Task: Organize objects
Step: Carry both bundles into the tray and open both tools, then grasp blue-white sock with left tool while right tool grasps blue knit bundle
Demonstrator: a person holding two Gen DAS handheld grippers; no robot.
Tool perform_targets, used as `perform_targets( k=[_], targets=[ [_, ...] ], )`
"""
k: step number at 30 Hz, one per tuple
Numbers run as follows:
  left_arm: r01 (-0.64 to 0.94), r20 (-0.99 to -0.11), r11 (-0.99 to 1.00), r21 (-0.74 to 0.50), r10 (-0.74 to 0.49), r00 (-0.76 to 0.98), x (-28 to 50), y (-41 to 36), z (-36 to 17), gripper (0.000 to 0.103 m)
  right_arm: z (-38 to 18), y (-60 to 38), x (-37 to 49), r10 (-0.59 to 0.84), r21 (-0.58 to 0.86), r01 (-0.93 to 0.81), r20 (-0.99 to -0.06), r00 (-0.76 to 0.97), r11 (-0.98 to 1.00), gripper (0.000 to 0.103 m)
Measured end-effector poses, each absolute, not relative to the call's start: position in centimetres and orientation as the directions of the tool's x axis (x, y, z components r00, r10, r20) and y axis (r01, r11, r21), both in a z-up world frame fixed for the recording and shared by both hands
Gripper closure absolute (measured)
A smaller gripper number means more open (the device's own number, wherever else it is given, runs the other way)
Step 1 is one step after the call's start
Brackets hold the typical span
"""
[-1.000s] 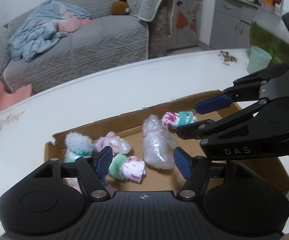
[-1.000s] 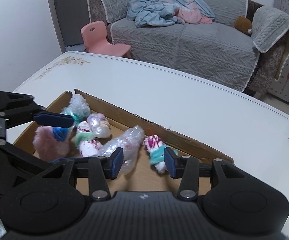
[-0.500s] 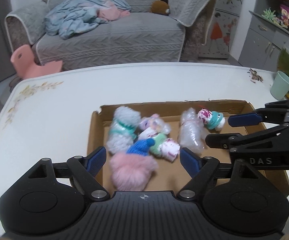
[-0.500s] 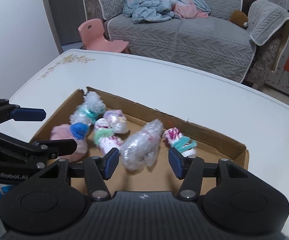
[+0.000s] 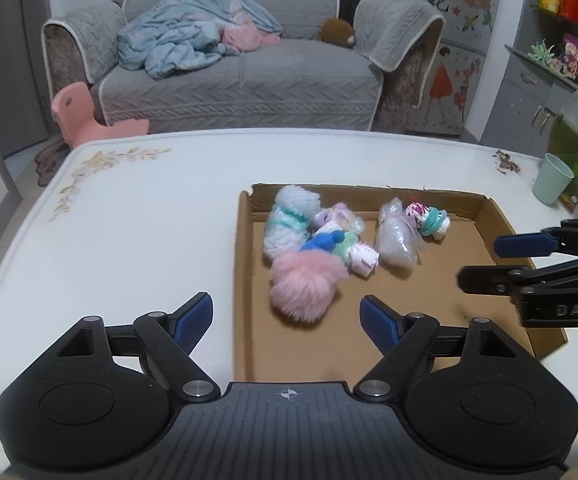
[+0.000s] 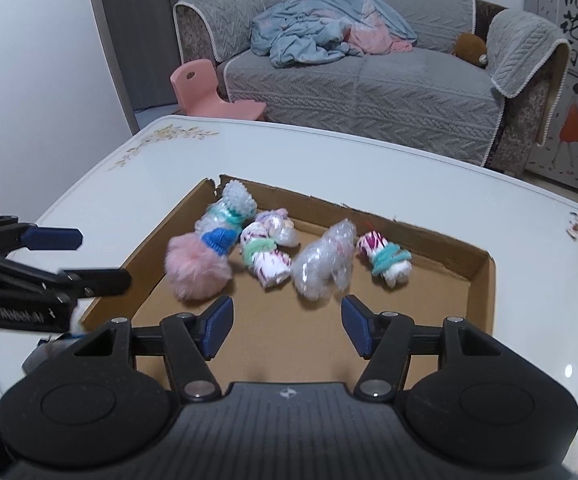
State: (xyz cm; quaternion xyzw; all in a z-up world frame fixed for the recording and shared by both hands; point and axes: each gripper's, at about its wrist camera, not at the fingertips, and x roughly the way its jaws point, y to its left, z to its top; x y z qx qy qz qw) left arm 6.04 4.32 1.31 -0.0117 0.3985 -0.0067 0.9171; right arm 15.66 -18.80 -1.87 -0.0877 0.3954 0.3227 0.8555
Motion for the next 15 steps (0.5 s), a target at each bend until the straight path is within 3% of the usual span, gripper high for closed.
perform_targets(
  k=[15],
  targets=[
    [0.004,-0.714,0.998,0.066,0.044,0.699,-3.0,8.3,-2.4,0.016,-4.4,-25.2,7.1,0.534,0.148,-0.61,-0.668,0.519,0.779,0.039]
  ],
)
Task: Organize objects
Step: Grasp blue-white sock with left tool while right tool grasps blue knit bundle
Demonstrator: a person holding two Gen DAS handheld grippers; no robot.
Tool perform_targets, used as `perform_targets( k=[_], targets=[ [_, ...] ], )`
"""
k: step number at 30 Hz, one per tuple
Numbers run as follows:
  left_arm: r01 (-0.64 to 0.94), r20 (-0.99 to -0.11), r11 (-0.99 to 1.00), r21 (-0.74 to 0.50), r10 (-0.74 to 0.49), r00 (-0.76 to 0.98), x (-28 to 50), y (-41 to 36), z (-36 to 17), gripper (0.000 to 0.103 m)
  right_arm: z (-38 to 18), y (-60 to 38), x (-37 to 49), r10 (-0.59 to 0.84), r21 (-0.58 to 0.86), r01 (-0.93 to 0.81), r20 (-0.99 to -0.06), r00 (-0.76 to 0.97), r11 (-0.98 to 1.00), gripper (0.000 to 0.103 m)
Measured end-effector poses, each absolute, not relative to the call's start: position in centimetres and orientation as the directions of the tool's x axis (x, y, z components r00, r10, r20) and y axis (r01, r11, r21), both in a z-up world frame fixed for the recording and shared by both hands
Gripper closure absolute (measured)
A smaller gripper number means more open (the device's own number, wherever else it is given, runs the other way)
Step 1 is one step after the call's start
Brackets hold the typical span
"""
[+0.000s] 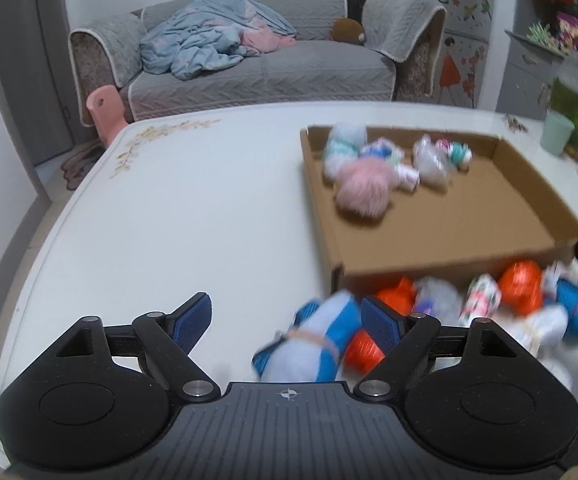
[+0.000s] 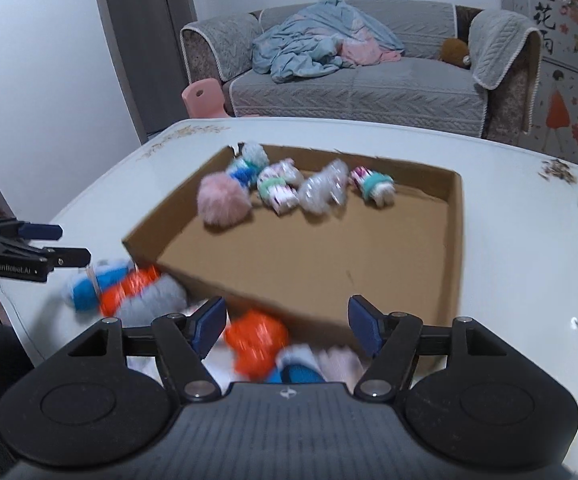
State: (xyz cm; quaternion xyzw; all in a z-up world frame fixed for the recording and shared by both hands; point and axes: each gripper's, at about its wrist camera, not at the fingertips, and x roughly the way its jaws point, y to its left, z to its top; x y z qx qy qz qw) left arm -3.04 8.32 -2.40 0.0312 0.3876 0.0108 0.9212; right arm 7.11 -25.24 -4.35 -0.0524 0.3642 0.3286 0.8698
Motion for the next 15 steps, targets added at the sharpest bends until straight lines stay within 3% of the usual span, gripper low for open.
perform_targets(
  k=[15],
  targets=[
    [0.09,-0.74,0.987,0.133,0.039,0.671,-3.0,9.2,-7.7,0.013,-8.7,-26.4,3.5,0.526,0.034,-0.67,-0.649,0.549,0.741,0.041]
  ],
)
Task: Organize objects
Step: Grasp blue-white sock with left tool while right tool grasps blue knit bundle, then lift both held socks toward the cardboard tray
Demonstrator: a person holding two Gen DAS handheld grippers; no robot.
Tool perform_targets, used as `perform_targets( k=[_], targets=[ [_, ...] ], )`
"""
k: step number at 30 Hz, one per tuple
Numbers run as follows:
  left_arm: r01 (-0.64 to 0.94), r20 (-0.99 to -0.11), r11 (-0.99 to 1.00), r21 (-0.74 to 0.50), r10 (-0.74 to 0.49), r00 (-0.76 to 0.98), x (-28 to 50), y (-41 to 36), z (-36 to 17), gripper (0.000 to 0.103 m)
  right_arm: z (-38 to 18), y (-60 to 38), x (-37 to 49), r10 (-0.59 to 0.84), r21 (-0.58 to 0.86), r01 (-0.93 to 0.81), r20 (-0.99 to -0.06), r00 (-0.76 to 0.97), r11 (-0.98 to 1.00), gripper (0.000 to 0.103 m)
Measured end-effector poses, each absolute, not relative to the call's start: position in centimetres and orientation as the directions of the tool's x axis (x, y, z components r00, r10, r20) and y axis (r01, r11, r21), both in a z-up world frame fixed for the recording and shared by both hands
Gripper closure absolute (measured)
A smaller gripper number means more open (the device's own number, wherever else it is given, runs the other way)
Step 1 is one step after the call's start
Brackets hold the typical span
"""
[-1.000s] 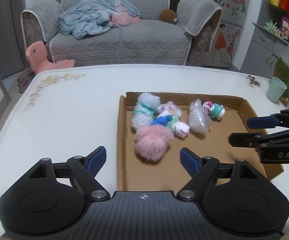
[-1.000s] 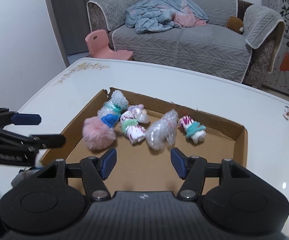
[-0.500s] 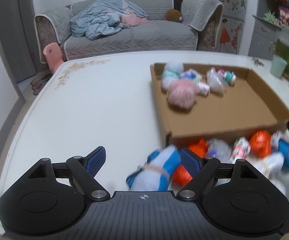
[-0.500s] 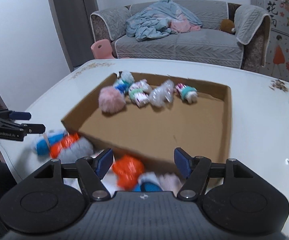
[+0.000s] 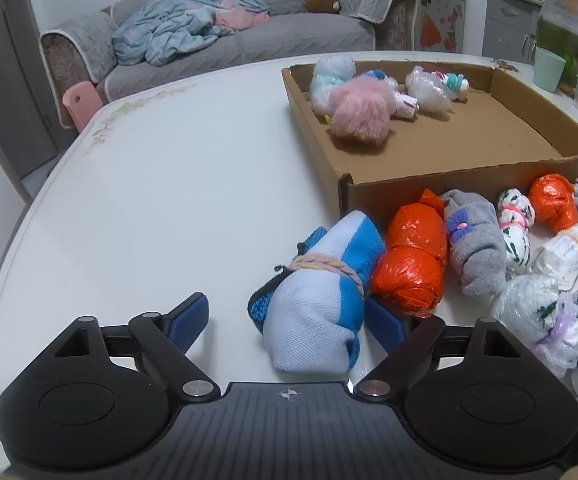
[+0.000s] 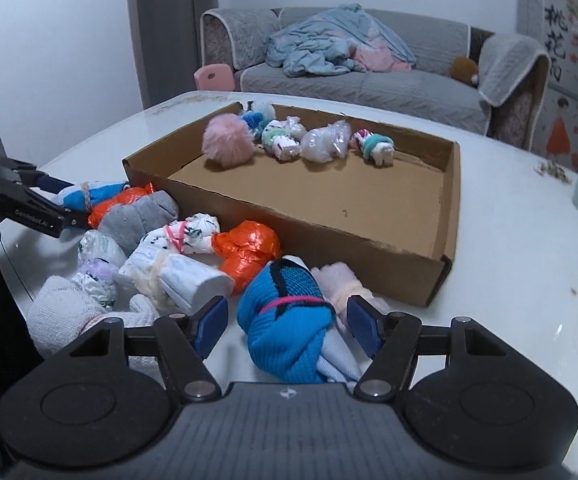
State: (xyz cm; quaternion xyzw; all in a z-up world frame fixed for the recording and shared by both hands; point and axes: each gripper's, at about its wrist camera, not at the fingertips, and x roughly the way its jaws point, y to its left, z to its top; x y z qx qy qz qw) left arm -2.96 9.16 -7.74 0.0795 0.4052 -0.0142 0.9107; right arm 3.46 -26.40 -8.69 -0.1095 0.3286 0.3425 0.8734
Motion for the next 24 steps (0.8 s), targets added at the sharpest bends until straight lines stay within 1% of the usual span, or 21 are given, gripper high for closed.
perform_targets(
  k=[2,3,4,5,6,7,8,13,15,20,24],
  targets=[
    [0.099,-0.74,0.986,0.135,0.034,0.672,-2.8,9.2,-7.7,0.014,-8.9,-26.0,3.4,0.538,0.028,-0.692,-0.652,0.534,0.721,0.043],
    [0.104,-0.74,0.986,0.132,0.028,0.672,-2.7,9.2,-7.6,0.016,-9.0,-25.8,3.2,0.531,0.014,-0.696,-0.657,0.535,0.718,0.044],
    [0.111,-0.74,0.986,0.124,0.018,0.672,-2.7,9.1,-7.6,0.021,-9.2,-25.7,3.0,0.53,0.001,-0.706,-0.662,0.531,0.708,0.044],
    [0.119,-0.741,0.987,0.11,0.002,0.671,-2.8,9.2,-7.6,0.023,-9.3,-25.7,2.7,0.531,-0.003,-0.712,-0.664,0.526,0.702,0.048],
    [0.125,-0.744,0.988,0.093,-0.014,0.668,-2.8,9.3,-7.6,0.029,-9.4,-25.8,2.5,0.535,0.003,-0.716,-0.668,0.518,0.698,0.051],
    [0.13,-0.746,0.989,0.072,-0.034,0.666,-2.9,9.4,-7.5,0.036,-9.4,-26.0,2.4,0.536,0.009,-0.716,-0.669,0.515,0.698,0.057],
    [0.138,-0.747,0.989,0.05,-0.054,0.663,-2.9,9.5,-7.5,0.04,-9.5,-26.2,2.2,0.54,0.017,-0.714,-0.667,0.514,0.7,0.057],
    [0.14,-0.739,0.989,0.045,-0.061,0.67,-3.2,9.2,-7.5,0.043,-9.9,-26.9,2.4,0.556,0.075,-0.701,-0.67,0.491,0.709,0.057],
    [0.138,-0.738,0.989,0.044,-0.061,0.672,-3.4,9.2,-7.5,0.044,-10.5,-26.5,2.6,0.537,0.067,-0.694,-0.688,0.488,0.717,0.057],
    [0.138,-0.738,0.989,0.056,-0.052,0.673,-4.0,9.4,-7.4,0.046,-10.5,-26.7,1.9,0.557,0.088,-0.691,-0.667,0.495,0.718,0.059],
    [0.139,-0.729,0.988,0.067,-0.046,0.683,-4.9,9.5,-6.8,0.046,-9.2,-27.6,1.5,0.583,0.117,-0.689,-0.644,0.496,0.715,0.059]
  ],
)
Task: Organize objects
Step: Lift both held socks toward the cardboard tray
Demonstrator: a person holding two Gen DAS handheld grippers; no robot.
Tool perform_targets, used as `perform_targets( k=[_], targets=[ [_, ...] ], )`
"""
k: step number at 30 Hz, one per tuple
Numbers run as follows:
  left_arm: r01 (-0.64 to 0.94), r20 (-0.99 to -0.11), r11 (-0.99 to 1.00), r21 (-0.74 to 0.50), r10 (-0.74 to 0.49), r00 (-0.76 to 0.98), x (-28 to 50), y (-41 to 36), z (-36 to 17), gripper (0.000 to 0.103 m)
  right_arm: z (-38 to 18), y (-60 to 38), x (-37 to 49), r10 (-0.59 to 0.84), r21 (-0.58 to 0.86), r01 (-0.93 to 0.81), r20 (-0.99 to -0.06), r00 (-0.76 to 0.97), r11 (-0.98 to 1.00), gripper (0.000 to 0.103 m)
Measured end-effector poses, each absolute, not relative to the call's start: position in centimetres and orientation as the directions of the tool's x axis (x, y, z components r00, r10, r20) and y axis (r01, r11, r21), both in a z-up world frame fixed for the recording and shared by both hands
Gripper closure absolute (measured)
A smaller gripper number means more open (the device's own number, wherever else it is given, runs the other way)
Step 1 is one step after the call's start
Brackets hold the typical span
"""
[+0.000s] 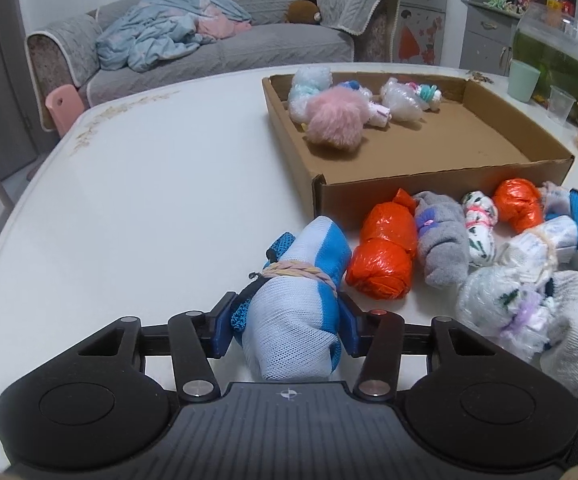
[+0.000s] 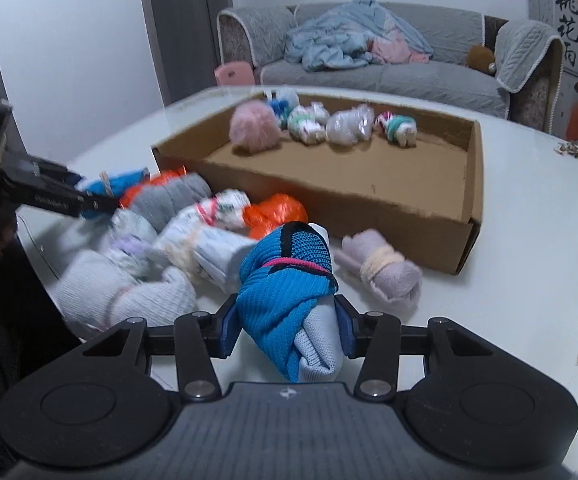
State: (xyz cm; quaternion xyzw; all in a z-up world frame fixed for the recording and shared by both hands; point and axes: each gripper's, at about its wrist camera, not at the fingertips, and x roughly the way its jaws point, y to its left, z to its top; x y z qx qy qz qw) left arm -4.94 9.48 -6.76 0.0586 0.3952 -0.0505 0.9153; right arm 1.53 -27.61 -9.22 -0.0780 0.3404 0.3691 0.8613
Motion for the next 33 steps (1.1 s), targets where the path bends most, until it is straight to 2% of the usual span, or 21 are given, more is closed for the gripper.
perform_targets(
  k=[8,14,21,27,33],
  targets=[
    [0.114,-0.671,0.991,0.069,-0.038,0.741,-6.3,10.1,-2.3,0.046,-4.3,-28.9,1.4,0.62,0.131,-0.69,-0.58,0.529,0.711,0.059],
    [0.127,-0.597,0.992,0.011,-0.095,0.796,-5.4,8.7,2.2,0.046,-0.4,-29.7,3.5,0.609,0.091,-0.666,-0.51,0.608,0.741,0.059],
    [0.204,-0.555,0.979,-0.018,-0.18,0.812,-1.8,4.0,5.2,0.046,1.7,-29.0,7.9,0.576,0.034,-0.646,-0.491,0.654,0.763,0.059],
    [0.285,-0.578,0.958,-0.026,-0.247,0.778,3.7,-1.8,5.2,0.046,1.3,-27.7,12.1,0.557,0.005,-0.644,-0.507,0.658,0.765,0.059],
    [0.331,-0.639,0.943,-0.041,-0.279,0.717,10.0,-6.6,2.5,0.046,0.4,-27.7,16.1,0.537,0.011,-0.632,-0.537,0.65,0.775,0.059]
  ],
)
